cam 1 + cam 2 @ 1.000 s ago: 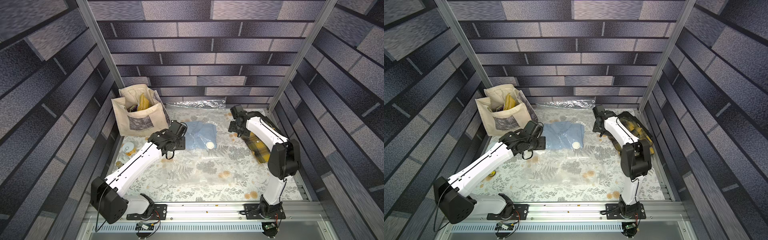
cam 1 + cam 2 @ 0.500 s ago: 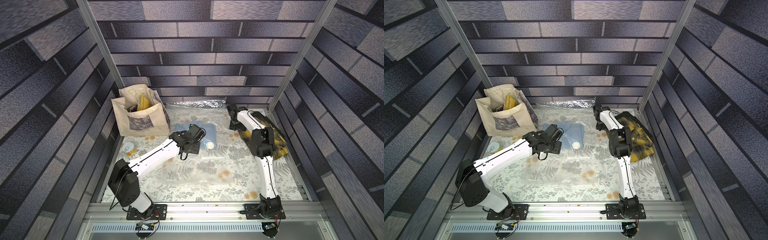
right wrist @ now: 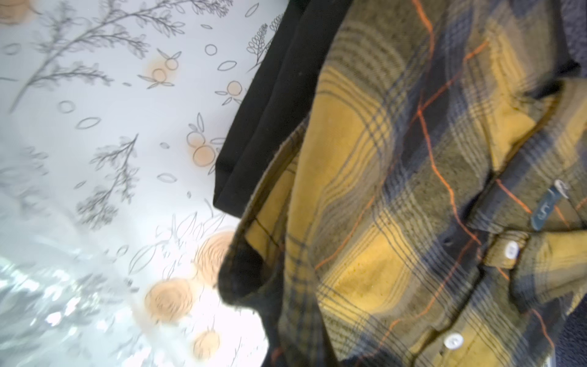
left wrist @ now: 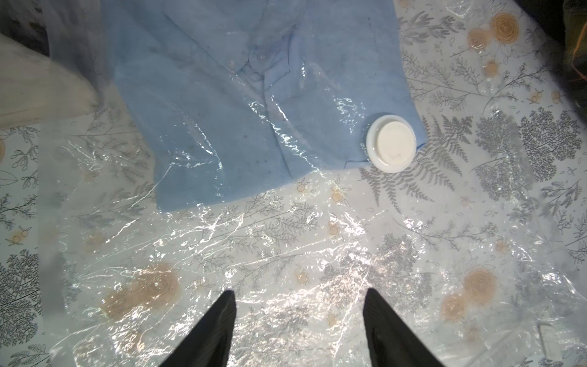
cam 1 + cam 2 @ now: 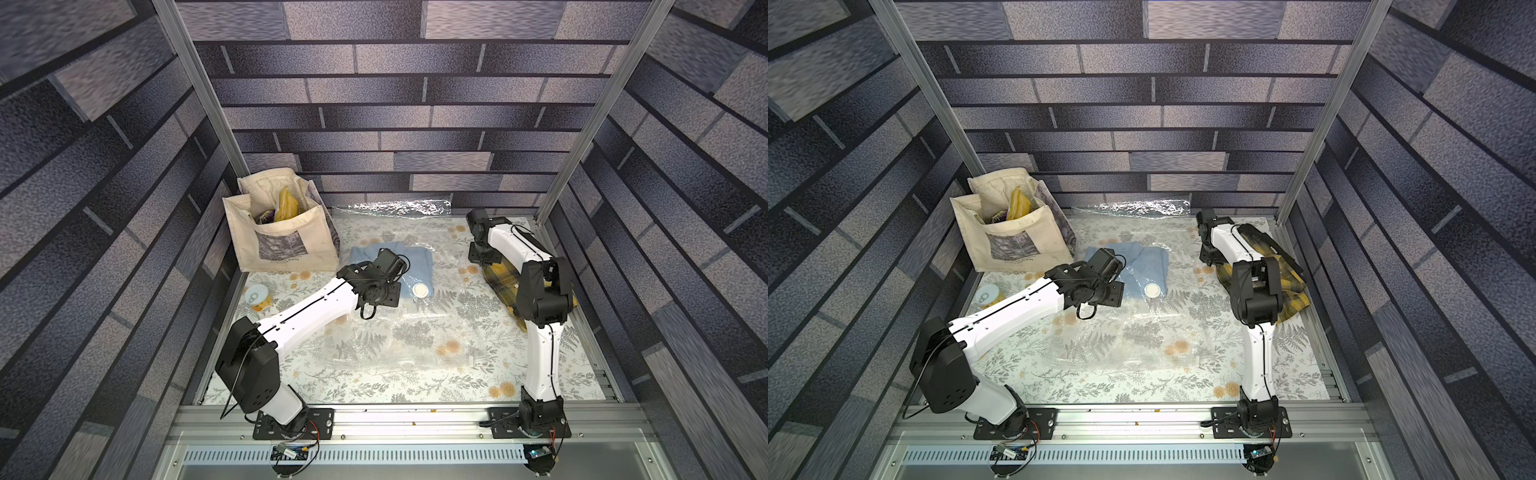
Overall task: Place the folded shirt into the vacuum bag
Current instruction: Move the shirt from the vacuum bag.
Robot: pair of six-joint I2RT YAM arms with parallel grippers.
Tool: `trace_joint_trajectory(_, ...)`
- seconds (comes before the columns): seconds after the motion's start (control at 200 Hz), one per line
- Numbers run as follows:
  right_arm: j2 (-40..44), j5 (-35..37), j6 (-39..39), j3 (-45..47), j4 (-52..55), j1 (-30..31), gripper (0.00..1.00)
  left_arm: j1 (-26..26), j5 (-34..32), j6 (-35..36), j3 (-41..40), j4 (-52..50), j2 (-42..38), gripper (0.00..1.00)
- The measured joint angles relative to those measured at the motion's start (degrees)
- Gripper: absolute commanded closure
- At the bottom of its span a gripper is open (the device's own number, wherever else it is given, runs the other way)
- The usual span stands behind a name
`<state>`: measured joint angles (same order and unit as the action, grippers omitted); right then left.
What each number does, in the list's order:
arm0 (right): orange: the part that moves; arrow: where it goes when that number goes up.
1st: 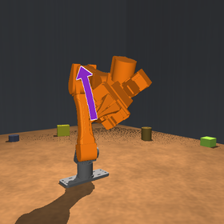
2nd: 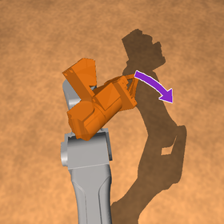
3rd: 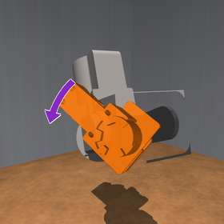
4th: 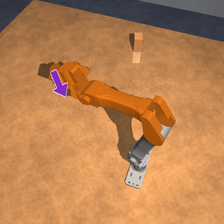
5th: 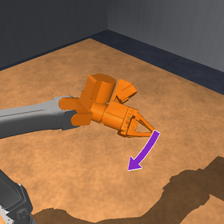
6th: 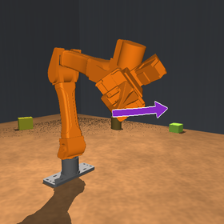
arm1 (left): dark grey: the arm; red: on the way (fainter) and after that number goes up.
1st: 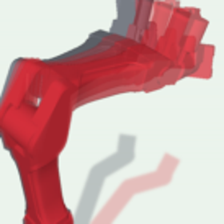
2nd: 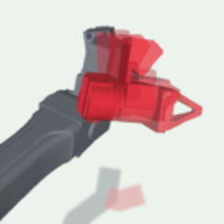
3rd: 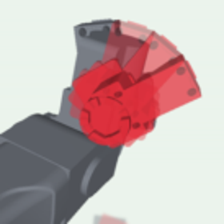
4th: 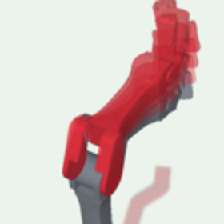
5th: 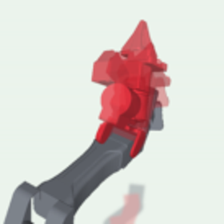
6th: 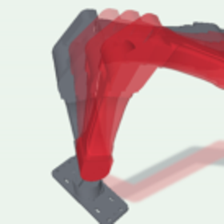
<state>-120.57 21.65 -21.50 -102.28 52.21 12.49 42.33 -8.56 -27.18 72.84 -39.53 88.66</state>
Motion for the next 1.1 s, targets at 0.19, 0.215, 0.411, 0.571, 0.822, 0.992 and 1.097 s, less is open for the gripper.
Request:
trace_joint_trajectory(0.19, 12.20, -3.52, 4.31, 8.66, -2.75, 6.08, 1.00, 0.00, 1.95, 0.00, -0.04, 1.51, 0.07, 0.35)
trace_joint_trajectory(0.215, 13.07, -4.13, 4.81, 9.40, -3.26, 7.21, 1.00, -0.02, 2.29, -0.02, -0.04, 1.73, 0.09, 0.35)
trace_joint_trajectory(0.411, 19.02, -10.82, 7.15, 15.41, -5.77, 11.41, 1.00, -0.07, 4.57, -0.04, -1.44, 3.58, 0.63, 0.35)
trace_joint_trajectory(0.571, 22.95, -13.84, 10.80, 15.93, -5.73, 13.53, 1.00, -0.70, 5.86, -0.44, -2.95, 4.42, 1.31, 0.37)
trace_joint_trajectory(0.822, 24.35, -16.20, 16.24, 17.66, -6.03, 28.63, 1.00, -9.60, 10.60, -4.44, -9.46, 6.38, -0.98, 0.41)
trace_joint_trajectory(0.992, 23.50, -17.75, 20.13, 21.75, -6.56, 38.47, 1.00, -14.64, 12.07, -5.31, -13.00, 6.29, -5.53, 0.40)
trace_joint_trajectory(1.097, 21.88, -18.60, 21.62, 23.56, -7.69, 43.15, 1.00, -16.26, 12.92, -5.46, -14.34, 6.23, -7.91, 0.41)
